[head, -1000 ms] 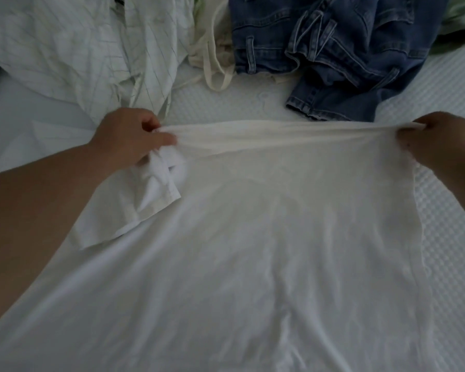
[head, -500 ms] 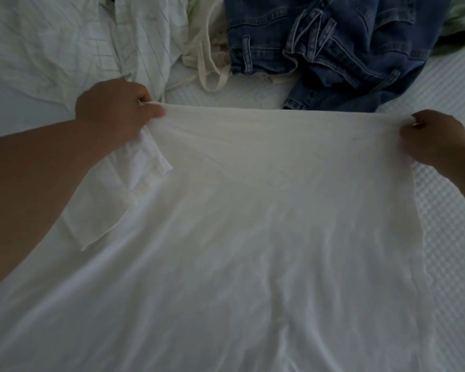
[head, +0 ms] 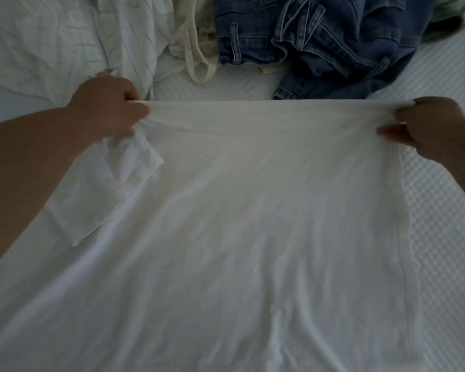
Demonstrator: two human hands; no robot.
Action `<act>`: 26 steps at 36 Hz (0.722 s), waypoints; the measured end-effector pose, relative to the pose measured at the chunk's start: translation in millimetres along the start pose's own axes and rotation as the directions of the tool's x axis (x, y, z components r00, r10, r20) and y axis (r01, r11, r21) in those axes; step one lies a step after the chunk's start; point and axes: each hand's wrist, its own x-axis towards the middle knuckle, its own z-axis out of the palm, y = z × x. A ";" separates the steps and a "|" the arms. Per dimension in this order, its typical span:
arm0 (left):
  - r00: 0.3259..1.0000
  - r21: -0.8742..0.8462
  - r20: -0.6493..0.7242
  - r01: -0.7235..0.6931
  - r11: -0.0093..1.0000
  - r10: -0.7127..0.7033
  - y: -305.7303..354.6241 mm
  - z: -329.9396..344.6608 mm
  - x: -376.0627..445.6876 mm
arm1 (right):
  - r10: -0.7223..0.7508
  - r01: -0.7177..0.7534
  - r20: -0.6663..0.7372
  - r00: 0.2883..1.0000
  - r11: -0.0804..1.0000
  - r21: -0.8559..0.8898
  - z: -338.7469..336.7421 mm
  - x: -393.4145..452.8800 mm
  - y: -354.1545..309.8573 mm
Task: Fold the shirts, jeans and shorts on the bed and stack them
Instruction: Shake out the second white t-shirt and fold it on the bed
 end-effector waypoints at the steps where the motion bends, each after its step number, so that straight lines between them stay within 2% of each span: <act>1: 1.000 -0.039 0.015 0.011 0.999 -0.010 -2.3 -2.4 -2.7 | 0.016 -0.017 0.020 1.000 0.998 0.053 -1.1 -2.4 -0.3; 5: 0.999 -0.141 -0.030 -0.036 0.989 0.033 -14.0 -9.3 -16.7 | -0.016 0.014 0.016 1.000 0.991 0.136 -10.3 -15.9 0.8; 8: 0.991 -0.272 -0.120 -0.082 0.959 0.051 -20.2 -16.7 -37.4 | -0.106 0.101 0.027 0.994 0.986 0.136 -23.6 -34.9 8.8; 11: 0.991 -0.339 -0.125 -0.095 0.936 0.055 -22.0 -25.8 -66.3 | -0.228 0.221 0.086 0.970 0.972 0.078 -39.9 -55.8 24.7; 14: 0.991 -0.308 -0.116 -0.106 0.945 0.073 -24.0 -27.8 -101.1 | -0.306 0.311 0.097 0.947 0.949 -0.047 -56.9 -73.6 47.4; 16: 0.980 -0.253 -0.132 -0.176 0.951 0.146 -24.0 -27.0 -126.4 | -0.334 0.343 0.075 0.939 0.916 -0.209 -67.2 -85.6 66.8; 18: 0.964 -0.197 -0.137 -0.251 0.948 0.227 -20.5 -25.8 -149.7 | -0.397 0.393 0.072 0.915 0.837 -0.380 -72.1 -99.2 88.1; 20: 0.940 -0.154 -0.150 -0.329 0.932 0.307 -17.7 -20.7 -168.3 | -0.472 0.474 0.146 0.869 0.714 -0.515 -73.5 -111.3 109.1; 22: 0.914 -0.073 -0.146 -0.392 0.917 0.379 -18.3 -8.5 -179.5 | -0.485 0.521 0.231 0.843 0.632 -0.574 -72.5 -117.5 126.7; 26: 0.923 0.084 -0.111 -0.360 0.929 0.367 -20.1 17.8 -189.0 | -0.463 0.523 0.282 0.840 0.553 -0.648 -68.6 -118.1 147.1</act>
